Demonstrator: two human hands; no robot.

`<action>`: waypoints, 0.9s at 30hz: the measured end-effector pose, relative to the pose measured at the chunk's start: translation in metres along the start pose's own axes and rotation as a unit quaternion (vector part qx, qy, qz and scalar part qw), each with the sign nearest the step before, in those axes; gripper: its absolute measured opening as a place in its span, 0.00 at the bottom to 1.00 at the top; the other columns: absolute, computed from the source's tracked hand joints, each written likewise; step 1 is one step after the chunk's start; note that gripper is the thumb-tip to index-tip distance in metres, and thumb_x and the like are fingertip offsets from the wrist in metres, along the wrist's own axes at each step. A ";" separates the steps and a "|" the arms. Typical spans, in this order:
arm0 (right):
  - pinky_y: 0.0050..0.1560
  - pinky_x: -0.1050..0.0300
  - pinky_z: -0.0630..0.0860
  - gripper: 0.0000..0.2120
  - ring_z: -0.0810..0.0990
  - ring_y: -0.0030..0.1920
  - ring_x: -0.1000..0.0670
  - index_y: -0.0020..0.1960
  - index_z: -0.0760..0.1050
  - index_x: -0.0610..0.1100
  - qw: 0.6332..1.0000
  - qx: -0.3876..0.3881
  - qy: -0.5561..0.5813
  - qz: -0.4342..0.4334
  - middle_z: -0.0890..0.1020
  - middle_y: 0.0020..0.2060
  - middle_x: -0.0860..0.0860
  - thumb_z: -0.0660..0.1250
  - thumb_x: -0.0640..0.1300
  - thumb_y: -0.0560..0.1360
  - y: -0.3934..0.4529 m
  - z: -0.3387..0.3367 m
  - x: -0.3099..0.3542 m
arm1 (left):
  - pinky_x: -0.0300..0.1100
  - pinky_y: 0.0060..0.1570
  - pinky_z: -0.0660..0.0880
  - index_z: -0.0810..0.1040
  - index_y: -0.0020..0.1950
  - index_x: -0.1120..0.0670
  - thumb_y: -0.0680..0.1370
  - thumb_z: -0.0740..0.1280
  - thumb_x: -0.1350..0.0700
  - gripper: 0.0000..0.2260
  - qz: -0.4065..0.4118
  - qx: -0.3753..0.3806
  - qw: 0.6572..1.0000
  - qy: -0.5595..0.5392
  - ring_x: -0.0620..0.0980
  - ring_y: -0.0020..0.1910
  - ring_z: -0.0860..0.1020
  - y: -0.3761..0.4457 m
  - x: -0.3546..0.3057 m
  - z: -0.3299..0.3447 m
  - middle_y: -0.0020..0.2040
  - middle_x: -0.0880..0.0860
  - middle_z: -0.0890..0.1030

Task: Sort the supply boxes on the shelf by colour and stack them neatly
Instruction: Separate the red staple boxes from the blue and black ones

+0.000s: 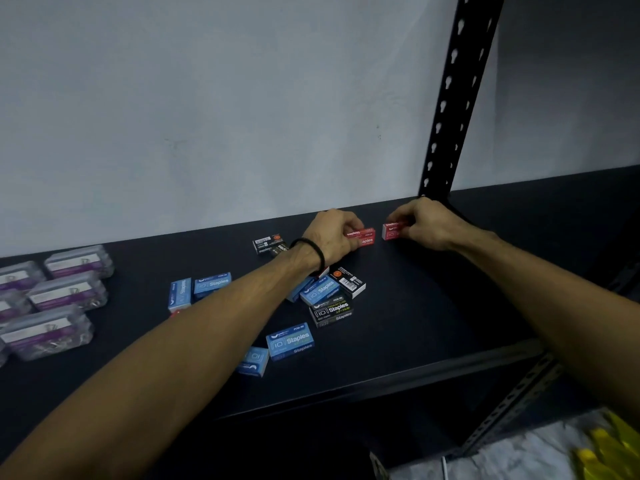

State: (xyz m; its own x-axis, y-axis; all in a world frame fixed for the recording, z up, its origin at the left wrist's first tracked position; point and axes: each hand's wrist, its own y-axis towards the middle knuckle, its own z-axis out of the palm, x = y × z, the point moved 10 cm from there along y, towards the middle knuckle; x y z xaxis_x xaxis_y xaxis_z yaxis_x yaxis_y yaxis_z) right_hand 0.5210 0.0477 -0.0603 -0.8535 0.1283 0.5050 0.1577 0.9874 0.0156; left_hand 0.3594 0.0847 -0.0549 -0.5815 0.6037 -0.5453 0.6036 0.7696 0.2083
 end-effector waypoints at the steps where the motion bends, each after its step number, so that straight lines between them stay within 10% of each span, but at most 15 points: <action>1: 0.65 0.57 0.71 0.22 0.78 0.61 0.52 0.67 0.76 0.46 1.000 0.001 0.001 0.001 0.79 0.63 0.49 0.70 0.36 0.74 0.000 0.000 0.000 | 0.34 0.44 0.71 0.79 0.59 0.52 0.73 0.73 0.52 0.16 -0.003 0.004 1.000 -0.001 0.44 0.44 0.76 -0.001 0.001 -0.001 0.48 0.48 0.79; 13: 0.58 0.55 0.69 0.14 0.75 0.60 0.46 0.60 0.79 0.49 0.992 -0.113 -0.015 -0.058 0.73 0.61 0.45 0.69 0.45 0.75 -0.023 -0.028 0.060 | 0.36 0.45 0.71 0.81 0.56 0.51 0.72 0.72 0.45 0.16 -0.050 -0.020 0.998 0.046 0.45 0.45 0.79 -0.061 0.041 -0.135 0.44 0.47 0.80; 27: 0.50 0.63 0.71 0.08 0.78 0.51 0.57 0.56 0.80 0.49 0.978 0.040 0.137 -0.151 0.81 0.51 0.56 0.67 0.43 0.78 -0.081 0.113 0.235 | 0.34 0.44 0.71 0.81 0.56 0.50 0.75 0.71 0.50 0.11 -0.126 -0.042 0.991 0.027 0.42 0.48 0.78 -0.194 0.116 -0.181 0.51 0.47 0.82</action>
State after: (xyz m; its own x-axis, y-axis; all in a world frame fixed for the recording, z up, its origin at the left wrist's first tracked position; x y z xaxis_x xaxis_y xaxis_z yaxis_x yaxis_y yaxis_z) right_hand 0.2520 0.0086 -0.0404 -0.6881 -0.1895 0.7004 -0.1297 0.9819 0.1382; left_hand 0.0754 0.0430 -0.0114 -0.7379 0.3989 -0.5444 0.3891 0.9105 0.1397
